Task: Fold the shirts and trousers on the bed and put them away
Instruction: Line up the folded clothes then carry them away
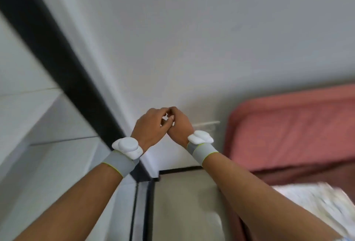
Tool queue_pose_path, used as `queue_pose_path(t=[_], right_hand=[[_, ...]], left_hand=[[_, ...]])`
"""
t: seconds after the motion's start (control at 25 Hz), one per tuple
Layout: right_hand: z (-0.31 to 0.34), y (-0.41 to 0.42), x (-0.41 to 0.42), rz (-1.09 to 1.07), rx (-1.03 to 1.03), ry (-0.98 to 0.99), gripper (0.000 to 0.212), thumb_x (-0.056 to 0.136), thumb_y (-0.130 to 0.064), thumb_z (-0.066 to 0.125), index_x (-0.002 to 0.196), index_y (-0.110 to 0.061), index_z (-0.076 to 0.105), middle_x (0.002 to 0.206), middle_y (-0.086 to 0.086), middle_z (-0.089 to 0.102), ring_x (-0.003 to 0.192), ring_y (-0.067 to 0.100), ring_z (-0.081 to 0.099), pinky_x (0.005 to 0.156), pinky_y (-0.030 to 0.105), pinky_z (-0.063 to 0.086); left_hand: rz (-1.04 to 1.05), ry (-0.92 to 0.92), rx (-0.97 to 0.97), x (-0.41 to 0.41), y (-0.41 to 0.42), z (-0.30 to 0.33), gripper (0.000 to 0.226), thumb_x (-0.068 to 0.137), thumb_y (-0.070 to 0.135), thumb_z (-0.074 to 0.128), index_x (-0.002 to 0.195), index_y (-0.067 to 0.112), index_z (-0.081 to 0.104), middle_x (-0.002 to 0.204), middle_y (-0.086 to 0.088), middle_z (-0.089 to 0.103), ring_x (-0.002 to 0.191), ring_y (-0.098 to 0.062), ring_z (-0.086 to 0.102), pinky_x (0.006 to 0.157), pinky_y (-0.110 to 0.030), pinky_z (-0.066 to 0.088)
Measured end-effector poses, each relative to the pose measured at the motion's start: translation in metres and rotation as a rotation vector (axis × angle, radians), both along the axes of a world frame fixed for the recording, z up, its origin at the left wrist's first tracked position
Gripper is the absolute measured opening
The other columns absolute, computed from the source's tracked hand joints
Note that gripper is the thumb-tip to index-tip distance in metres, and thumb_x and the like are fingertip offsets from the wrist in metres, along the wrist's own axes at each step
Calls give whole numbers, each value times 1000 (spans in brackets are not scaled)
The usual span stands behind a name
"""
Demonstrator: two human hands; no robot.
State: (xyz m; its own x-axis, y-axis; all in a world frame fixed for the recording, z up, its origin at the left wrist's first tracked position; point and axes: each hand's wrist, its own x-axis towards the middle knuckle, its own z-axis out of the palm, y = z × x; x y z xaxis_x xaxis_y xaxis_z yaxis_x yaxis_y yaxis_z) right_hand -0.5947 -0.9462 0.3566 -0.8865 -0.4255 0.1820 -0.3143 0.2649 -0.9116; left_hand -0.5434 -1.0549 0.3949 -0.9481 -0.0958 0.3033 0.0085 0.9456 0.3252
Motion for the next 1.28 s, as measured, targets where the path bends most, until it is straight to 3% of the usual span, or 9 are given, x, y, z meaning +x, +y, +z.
queue_pose_path(t=[0.16,0.36,0.52,0.68,0.8,0.92,1.04,1.16,1.28], right_hand=[[-47,148,17,-468,119,-101,18,86,-20,58,104,-15,60,98,-2,66,90,19,61,76,29,47],[-96,296,97,-792,334,-292,18,84,-8,53,101,-7,58,100,11,67,93,29,62,76,33,46],[-125,389,191,-1133,376,-498,26,85,-9,53,109,-12,59,109,8,67,99,26,62,76,29,45],[-156,426,257,-1211,383,-697,25,86,-9,53,111,-9,57,110,11,63,100,29,59,72,26,37],[-199,476,311,-1332,335,-826,29,86,-14,58,114,-6,56,114,15,61,107,32,57,76,26,38],[-255,510,343,-1392,267,-944,48,86,-27,66,127,-7,49,127,15,54,119,31,52,94,34,42],[-320,548,373,-1464,163,-1070,73,82,-37,72,140,-9,39,141,13,44,130,28,44,106,38,37],[-406,595,398,-1604,74,-1140,86,78,-36,77,145,-8,33,146,15,37,135,32,37,112,41,30],[-456,619,410,-1729,1,-1138,94,70,-39,82,144,-8,32,143,15,40,133,34,38,111,45,31]], left_hand=[[-496,-156,52,-39,134,-57,42,93,47,39,120,25,62,104,2,68,100,-21,58,77,-37,49],[-841,-340,145,-5,285,-108,40,94,45,44,121,21,62,103,-7,67,101,-27,58,80,-38,47],[-1101,-574,157,58,395,-141,49,83,53,38,113,24,65,101,-4,69,101,-27,62,84,-42,51],[-1180,-720,143,110,447,-183,29,92,42,54,106,20,65,99,-5,71,100,-27,63,81,-41,50],[-1182,-875,112,157,502,-225,30,92,44,57,110,20,64,103,-5,70,103,-27,62,84,-38,49],[-1095,-1043,124,177,540,-282,42,91,48,59,122,21,59,119,-5,66,115,-24,58,94,-33,46],[-964,-1205,133,196,580,-349,57,90,51,61,136,20,49,139,-5,54,131,-22,48,104,-31,39],[-864,-1242,79,213,635,-444,78,86,54,65,146,14,35,149,-9,42,140,-25,34,113,-37,32],[-766,-1177,-46,215,663,-496,101,80,62,65,153,12,18,159,-9,26,145,-29,22,116,-44,27]])
